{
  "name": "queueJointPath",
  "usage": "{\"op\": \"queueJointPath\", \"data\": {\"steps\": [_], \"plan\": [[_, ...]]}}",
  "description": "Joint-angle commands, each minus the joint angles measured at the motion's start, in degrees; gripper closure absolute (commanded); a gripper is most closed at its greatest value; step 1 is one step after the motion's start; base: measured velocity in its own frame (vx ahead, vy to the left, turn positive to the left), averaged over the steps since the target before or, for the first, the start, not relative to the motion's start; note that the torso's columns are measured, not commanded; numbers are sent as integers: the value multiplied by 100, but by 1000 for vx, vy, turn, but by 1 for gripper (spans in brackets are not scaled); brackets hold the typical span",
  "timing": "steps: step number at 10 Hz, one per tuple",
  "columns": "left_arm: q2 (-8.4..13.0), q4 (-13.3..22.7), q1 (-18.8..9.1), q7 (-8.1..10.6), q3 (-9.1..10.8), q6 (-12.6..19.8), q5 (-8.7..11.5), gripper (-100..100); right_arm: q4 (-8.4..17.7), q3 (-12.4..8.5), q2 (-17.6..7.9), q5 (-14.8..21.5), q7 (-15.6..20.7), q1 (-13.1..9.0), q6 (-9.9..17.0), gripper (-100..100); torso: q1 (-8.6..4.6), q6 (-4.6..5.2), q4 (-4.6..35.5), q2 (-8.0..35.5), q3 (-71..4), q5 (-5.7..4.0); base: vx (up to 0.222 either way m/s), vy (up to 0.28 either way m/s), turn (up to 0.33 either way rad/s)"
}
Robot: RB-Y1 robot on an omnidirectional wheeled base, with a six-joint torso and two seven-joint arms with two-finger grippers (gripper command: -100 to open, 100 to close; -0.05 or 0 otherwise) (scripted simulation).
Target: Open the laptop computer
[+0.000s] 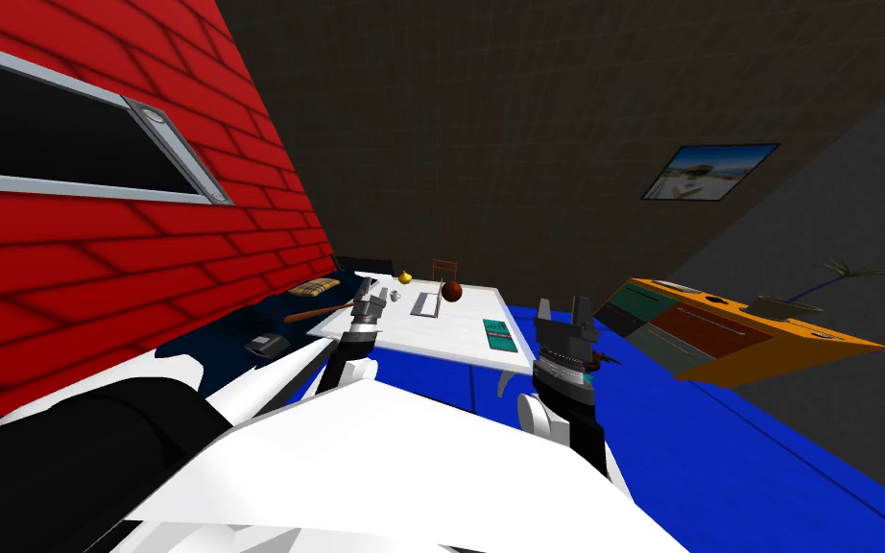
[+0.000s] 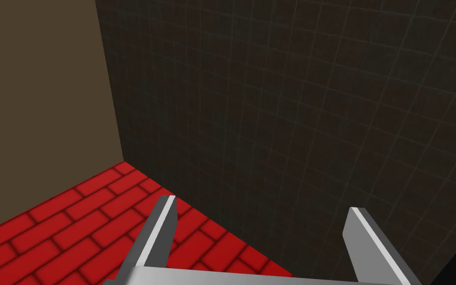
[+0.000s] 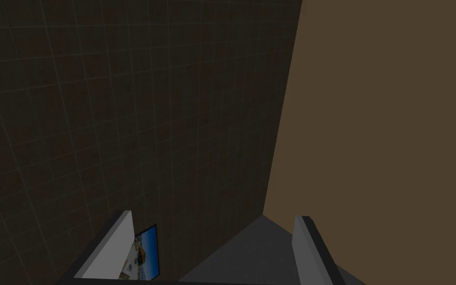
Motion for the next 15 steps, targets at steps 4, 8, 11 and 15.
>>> {"op": "queueJointPath", "data": {"steps": [4, 8, 11, 15], "plan": [[0, -1, 0, 0, 0, 0, 0, 0, -1, 0, 0, 0, 0, 0, 0, 0, 0, 0, 1424, 1422, -2850, 0, 0, 0, 0], [0, -2, 0, 0, 0, -1, 0, 0, -2, 0, 0, 0, 0, 0, -1, 0, 0, 0, 3114, 3116, -6227, 0, 0, 0, 0], [362, 194, -118, -9, 121, 57, -12, -100, 0, 0, 0, 0, 0, 0, 0, 0, 2, 1, 4150, 4158, -8311, 1, -12, 1, -44], [708, 620, -380, -33, 411, 191, -49, -100, 1, 0, 0, 0, 0, 0, 0, 0, -1, 0, 4228, 4229, -8456, 0, -38, 6, -75]]}}
